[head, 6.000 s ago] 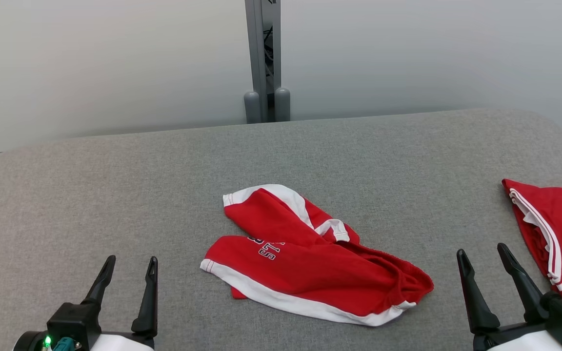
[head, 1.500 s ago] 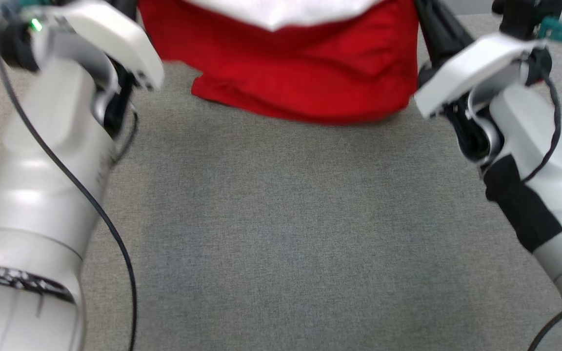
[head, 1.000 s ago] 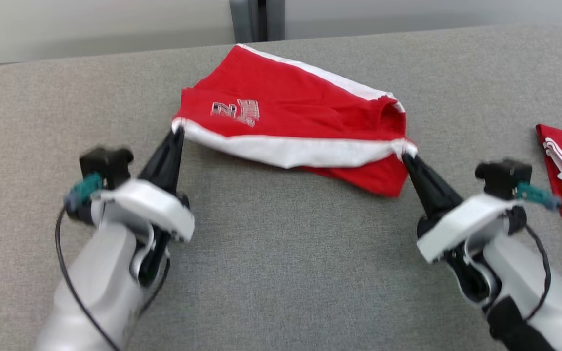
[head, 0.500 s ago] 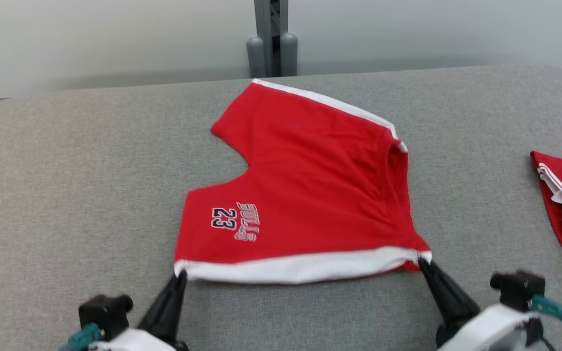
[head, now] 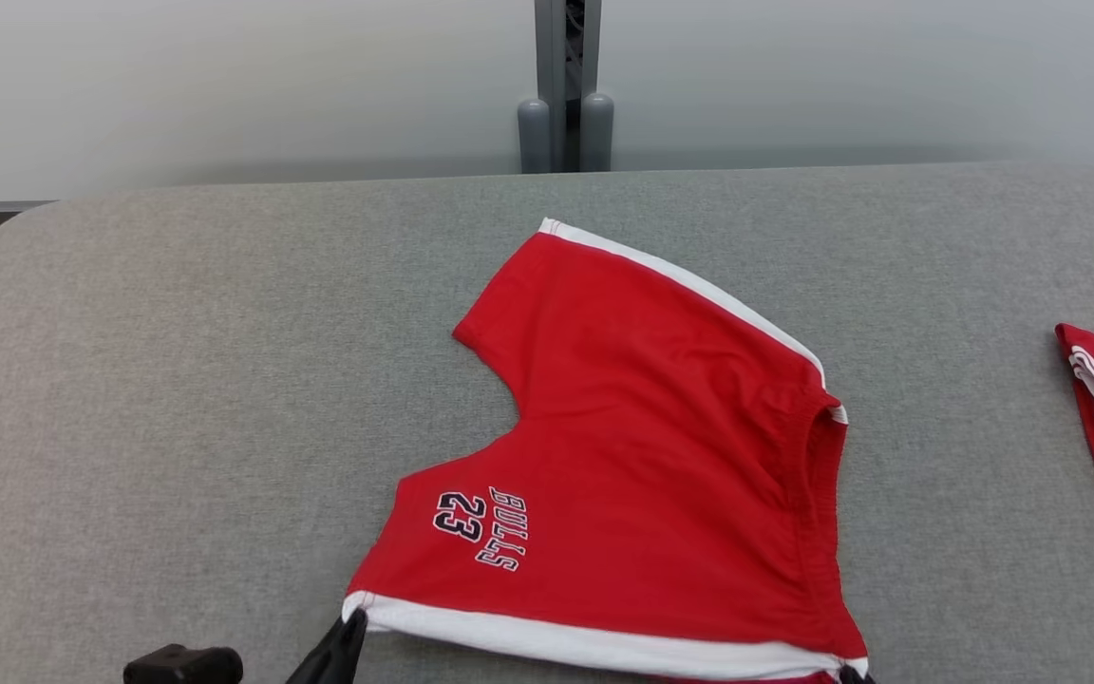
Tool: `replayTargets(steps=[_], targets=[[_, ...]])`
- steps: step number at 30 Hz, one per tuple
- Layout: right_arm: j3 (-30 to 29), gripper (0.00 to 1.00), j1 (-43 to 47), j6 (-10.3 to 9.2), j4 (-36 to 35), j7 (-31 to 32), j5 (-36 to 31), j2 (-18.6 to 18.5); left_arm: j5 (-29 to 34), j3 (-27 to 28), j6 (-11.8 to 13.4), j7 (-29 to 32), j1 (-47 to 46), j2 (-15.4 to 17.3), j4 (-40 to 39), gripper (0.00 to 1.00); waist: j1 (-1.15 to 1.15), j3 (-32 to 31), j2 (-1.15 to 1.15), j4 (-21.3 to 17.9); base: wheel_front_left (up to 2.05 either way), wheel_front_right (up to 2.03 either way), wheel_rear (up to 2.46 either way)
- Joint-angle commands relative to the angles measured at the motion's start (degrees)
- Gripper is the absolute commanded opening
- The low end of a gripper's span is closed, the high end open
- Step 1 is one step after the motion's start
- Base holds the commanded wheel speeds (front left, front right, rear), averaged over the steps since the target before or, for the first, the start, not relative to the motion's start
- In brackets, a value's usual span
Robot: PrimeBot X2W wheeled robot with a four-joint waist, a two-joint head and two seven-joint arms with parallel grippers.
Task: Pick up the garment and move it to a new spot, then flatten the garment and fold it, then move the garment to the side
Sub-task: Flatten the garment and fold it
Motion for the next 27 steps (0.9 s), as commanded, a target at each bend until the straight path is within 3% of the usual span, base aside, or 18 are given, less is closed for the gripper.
replayTargets(steps=[1, 7, 13, 19, 27], targets=[[-0.5, 0.0, 0.3, 0.01, -1.1, 0.6, -0.5, 0.3, -0.7, 0.8, 0.3, -0.5, -0.3, -0.2, -0.8, 0.0, 0.0, 0.2, 0.0, -0.5, 0.0, 0.0, 0.0], [-3.7, 0.0, -0.4, 0.01, -4.5, 2.9, 0.0, 3.2, -1.1, 2.5, -1.8, -1.8, -4.4, 0.3, -1.3, 0.0, 0.0, 0.2, 0.0, -2.4, 0.0, 0.0, 0.0], [-7.1, 0.0, -6.2, 0.01, -7.1, 5.9, 1.1, 7.5, 0.6, 2.5, -5.8, -0.4, -17.1, 1.4, 2.7, 0.0, 0.0, 2.1, 0.0, -5.1, 0.0, 0.0, 0.0], [-8.6, 0.0, -15.7, 0.01, -4.8, 6.7, -0.3, 10.3, -1.3, 3.0, -10.0, 1.2, -32.5, -0.9, 13.4, 0.0, 0.0, 5.2, 0.0, -8.1, 0.0, 0.0, 0.0], [-5.0, 0.0, -29.1, 0.01, 4.2, 5.4, 0.4, 12.3, -1.4, 1.1, -15.2, 5.5, -51.5, -2.7, 34.8, 0.0, 0.0, 9.8, 0.0, -12.5, 0.0, 0.0, 0.0]])
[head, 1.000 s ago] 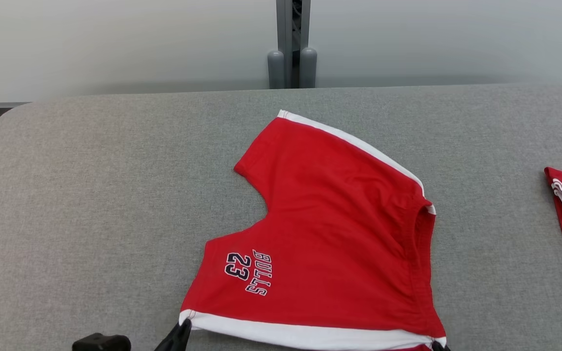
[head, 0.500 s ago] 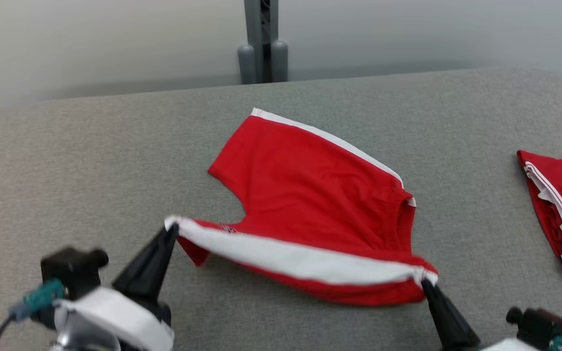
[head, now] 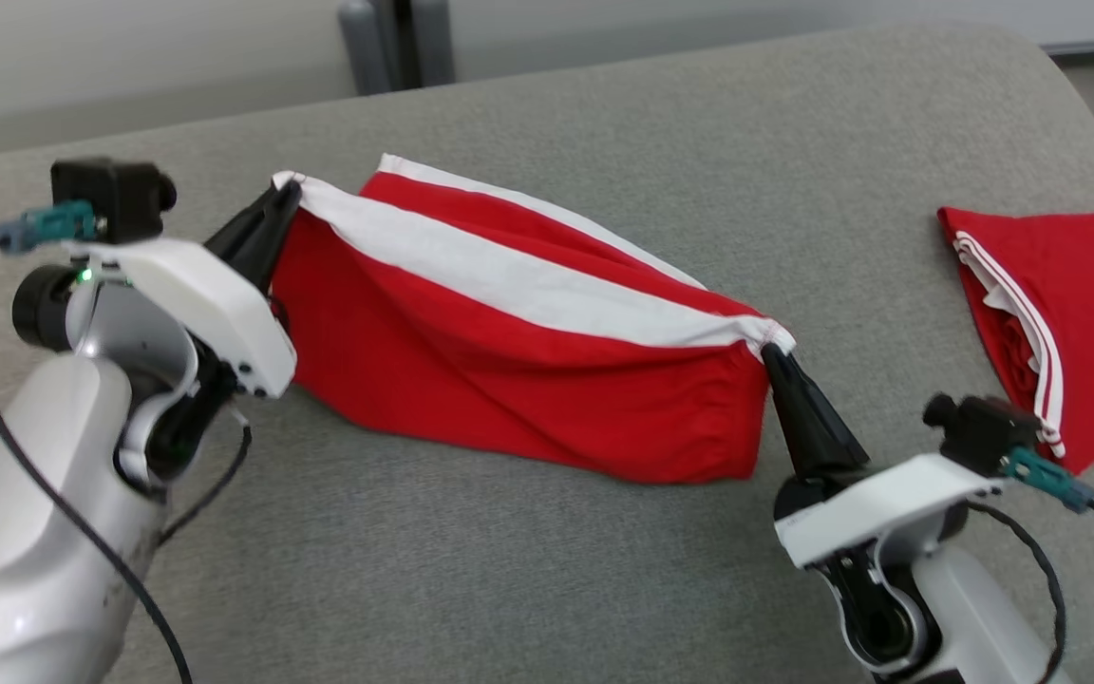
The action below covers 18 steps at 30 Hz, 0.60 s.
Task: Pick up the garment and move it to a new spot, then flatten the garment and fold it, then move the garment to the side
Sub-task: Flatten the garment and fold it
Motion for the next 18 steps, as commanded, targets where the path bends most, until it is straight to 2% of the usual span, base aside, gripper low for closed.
replayTargets(steps=[1, 5, 10, 18], targets=[[0.3, 0.0, -1.2, 0.02, 0.7, -0.8, -0.1, 0.1, 0.1, 0.1, -0.5, 0.2, -1.6, 0.1, 1.4, 0.0, 0.0, 1.8, 0.0, -1.8, 0.0, 0.0, 0.0], [3.7, 0.0, -6.9, 0.02, 5.8, -2.6, 2.4, 0.2, 0.6, -0.8, -2.8, 0.5, -8.8, -1.0, 12.2, 0.0, 0.0, 4.1, 0.0, -4.1, 0.0, 0.0, 0.0], [10.0, 0.0, -13.0, 0.01, 10.9, -5.0, 7.8, 0.2, 0.8, -0.9, -4.5, -1.1, -16.1, -1.6, 24.2, 0.0, 0.0, 6.5, 0.0, -6.7, 0.0, 0.0, 0.0], [18.8, 0.0, -20.3, 0.01, 15.7, -6.8, 14.8, 0.2, 1.1, -2.1, -6.3, -3.9, -24.1, -1.4, 37.2, 0.0, 0.0, 9.6, 0.0, -10.3, 0.0, 0.0, 0.0]])
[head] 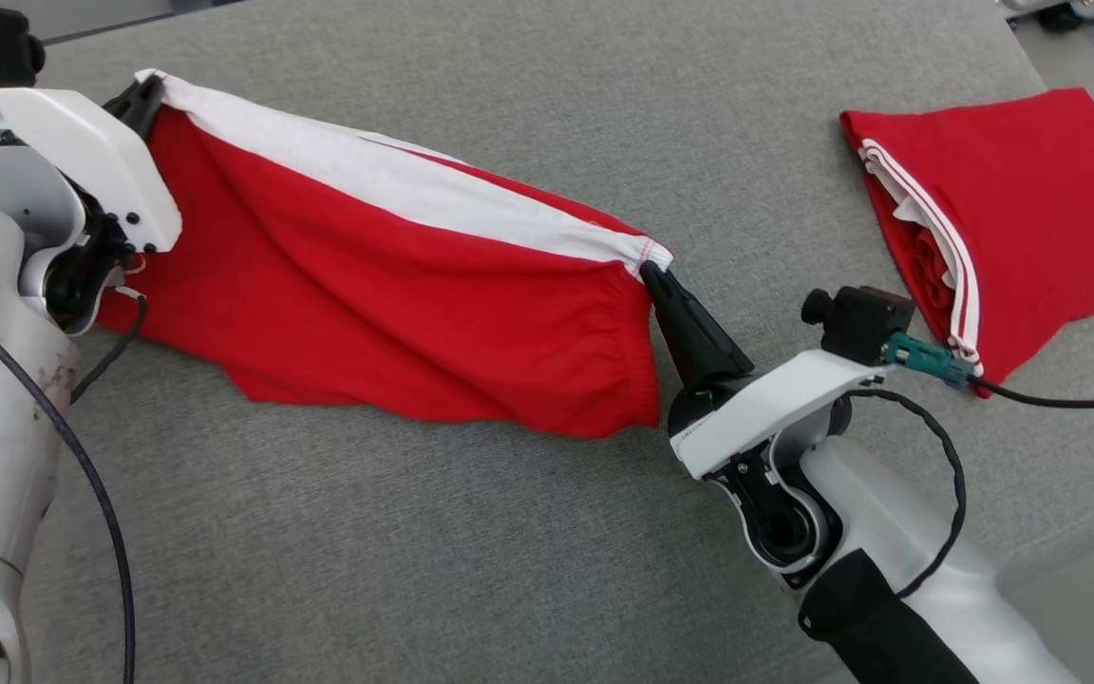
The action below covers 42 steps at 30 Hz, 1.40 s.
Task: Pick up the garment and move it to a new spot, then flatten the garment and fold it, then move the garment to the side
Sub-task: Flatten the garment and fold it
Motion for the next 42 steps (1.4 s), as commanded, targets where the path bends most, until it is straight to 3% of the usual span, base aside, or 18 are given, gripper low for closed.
replayTargets(steps=[1, 4, 5, 6, 7, 14, 22, 27, 30, 37, 42], targets=[[1.5, 0.0, -1.7, 0.01, 0.8, -0.6, 1.4, -0.3, 0.3, -0.3, -0.4, -0.1, -2.0, 0.6, 2.6, 0.0, 0.0, 1.5, 0.0, -1.6, 0.0, 0.0, 0.0], [1.7, 0.0, -2.9, 0.01, 0.3, -0.6, 2.1, -0.3, -0.1, -1.0, -0.6, 0.3, -3.3, 0.2, 6.2, 0.03, 0.0, 2.1, 0.0, -2.1, 0.0, 0.0, 0.0], [1.8, 0.18, -3.0, 0.01, 0.2, -0.6, 2.3, -0.3, -0.3, -1.1, -0.7, -0.5, -3.9, 0.0, 6.7, 0.34, 0.0, 2.2, 0.0, -2.2, 0.0, 0.0, 0.0], [1.7, 0.46, -3.0, 0.01, 0.0, -0.6, 2.2, -0.3, -0.4, -1.3, -0.8, -1.0, -4.4, 0.0, 7.3, 0.72, 0.0, 2.3, 0.0, -2.2, 0.0, 0.0, 0.0], [1.5, 1.0, -2.9, 0.01, -0.1, -0.6, 2.0, -0.3, -0.7, -1.5, -0.9, -1.2, -4.6, -0.5, 7.8, 1.0, 0.0, 2.4, 0.0, -2.0, 0.0, 0.0, 0.0], [-2.5, 1.0, 1.1, 0.01, -2.3, -0.5, -4.1, -0.3, -1.8, -2.9, -1.0, -9.4, -3.7, -0.8, 6.7, 1.0, 0.0, 1.9, 0.0, -0.3, 0.0, 0.0, 0.0], [-13.1, 1.0, 8.8, 0.01, -11.1, -0.5, -17.5, -0.4, -1.6, -1.8, -0.8, -22.9, 1.1, 1.1, 2.7, 1.0, 0.0, 0.1, 0.0, 2.3, 0.0, 0.0, 0.0], [-19.9, 1.0, 13.4, 0.01, -19.4, -0.5, -27.7, -0.3, -0.1, 1.0, 3.1, -25.8, 6.9, 2.7, -5.2, 1.0, 0.0, -1.1, 0.0, 4.5, 0.0, 0.0, 0.0], [-22.6, 1.0, 15.6, 0.01, -22.8, -0.5, -32.3, -0.3, 2.3, 4.6, 6.8, -25.9, 12.8, 3.5, -15.2, 1.0, 0.0, -1.8, 0.0, 5.8, 0.0, 0.0, 0.0], [-27.4, 1.0, 19.5, 0.01, -24.6, -0.5, -42.1, -0.4, 10.2, 8.6, 15.5, -25.9, 30.5, 3.6, -36.6, 1.0, 0.0, -4.0, 0.0, 8.3, 0.0, 0.0, 0.0], [-31.2, 1.0, 22.0, 0.01, -25.3, -0.5, -47.6, -0.3, 13.4, 8.9, 19.4, -25.9, 39.4, 3.8, -46.3, 1.0, 0.0, -5.3, 0.0, 9.4, 0.0, 0.0, 0.0]])
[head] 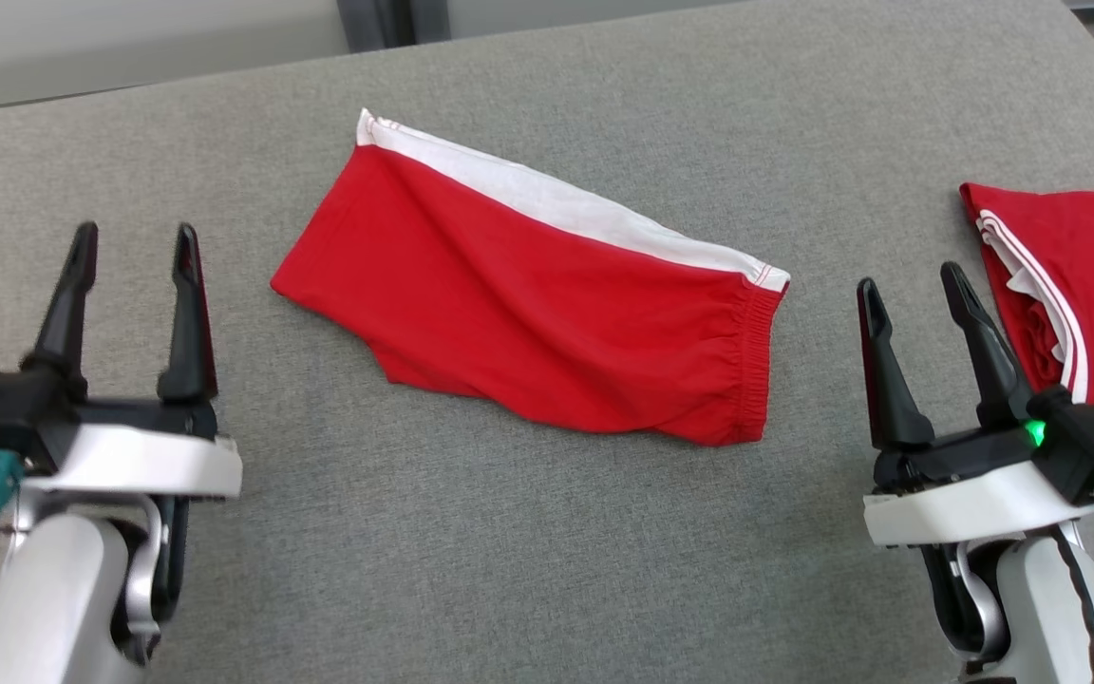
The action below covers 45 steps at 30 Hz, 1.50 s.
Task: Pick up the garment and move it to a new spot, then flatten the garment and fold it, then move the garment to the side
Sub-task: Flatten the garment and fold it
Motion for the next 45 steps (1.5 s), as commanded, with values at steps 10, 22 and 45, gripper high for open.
replayTargets(steps=[10, 22, 45], targets=[[-2.9, 1.0, 5.1, 0.01, 3.5, -0.1, -2.2, -0.2, 2.2, -2.3, 3.4, 3.2, 9.3, 1.5, -4.5, 1.0, 0.0, -3.5, 0.0, 2.2, 0.0, 0.0, 0.0], [-3.0, 1.0, 5.5, 0.01, 5.0, -0.1, -2.0, -0.2, 2.2, -3.4, 3.3, 4.7, 9.6, 2.3, -4.8, 1.0, 0.0, -4.8, 0.0, 2.6, 0.0, 0.0, 0.0], [1.6, 1.0, 3.3, 0.01, 5.7, -0.1, 2.2, -0.2, -0.1, -11.9, -9.8, 20.9, -12.1, 0.7, 20.7, 1.0, 0.0, -1.0, 0.0, -5.8, 0.0, 0.0, 0.0]])
